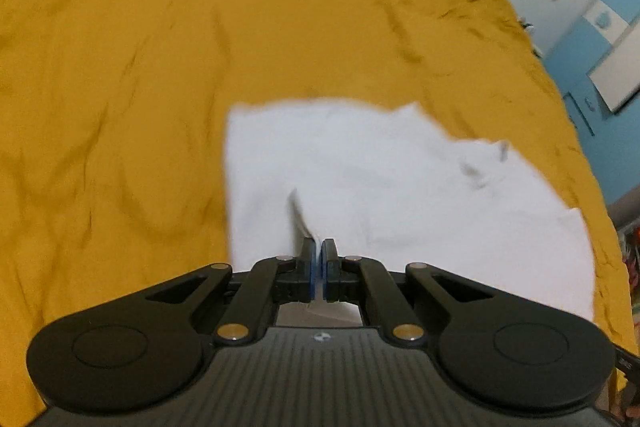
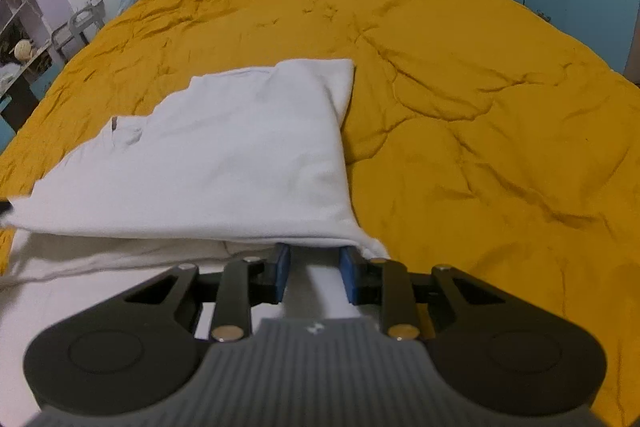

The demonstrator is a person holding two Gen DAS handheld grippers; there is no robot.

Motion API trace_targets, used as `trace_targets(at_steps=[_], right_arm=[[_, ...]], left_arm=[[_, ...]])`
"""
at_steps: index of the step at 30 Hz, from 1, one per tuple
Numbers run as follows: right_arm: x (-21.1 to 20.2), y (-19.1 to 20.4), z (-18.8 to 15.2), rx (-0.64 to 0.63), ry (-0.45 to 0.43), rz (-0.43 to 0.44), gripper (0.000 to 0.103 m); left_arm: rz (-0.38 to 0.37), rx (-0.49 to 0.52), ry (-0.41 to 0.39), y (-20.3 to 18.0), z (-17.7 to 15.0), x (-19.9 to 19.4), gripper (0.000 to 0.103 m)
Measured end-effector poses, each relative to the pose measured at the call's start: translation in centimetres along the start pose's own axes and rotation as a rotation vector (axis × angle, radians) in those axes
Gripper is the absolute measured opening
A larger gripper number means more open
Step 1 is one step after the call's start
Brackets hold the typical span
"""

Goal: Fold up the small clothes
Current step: 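Pinch the folded sleeve with the left gripper and press it flat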

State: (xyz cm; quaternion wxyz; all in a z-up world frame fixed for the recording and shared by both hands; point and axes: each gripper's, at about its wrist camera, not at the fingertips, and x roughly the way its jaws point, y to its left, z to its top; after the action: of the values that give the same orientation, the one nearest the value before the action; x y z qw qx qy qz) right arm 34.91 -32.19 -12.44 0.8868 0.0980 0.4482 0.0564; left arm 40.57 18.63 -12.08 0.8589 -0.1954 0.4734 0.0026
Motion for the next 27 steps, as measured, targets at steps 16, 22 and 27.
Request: trace_targets(at_steps=[16, 22, 27], right_arm=[[-4.5, -0.5, 2.8, -0.022, 0.03, 0.016, 0.034], [-2.7, 0.0, 1.5, -0.116, 0.053, -0.069, 0.034], [-2.1, -0.4, 0.9, -0.18, 0.052, -0.118, 0.036]], left_arm=[[-0.083, -0.082, -0.021, 2.9, -0.9, -0.3, 0.032], [-0.104, -0.085, -0.007, 2.9, -1.3, 0.3, 0.033], [-0.033, 0.056, -0.061, -0.2, -1.4, -0.2, 0.002]])
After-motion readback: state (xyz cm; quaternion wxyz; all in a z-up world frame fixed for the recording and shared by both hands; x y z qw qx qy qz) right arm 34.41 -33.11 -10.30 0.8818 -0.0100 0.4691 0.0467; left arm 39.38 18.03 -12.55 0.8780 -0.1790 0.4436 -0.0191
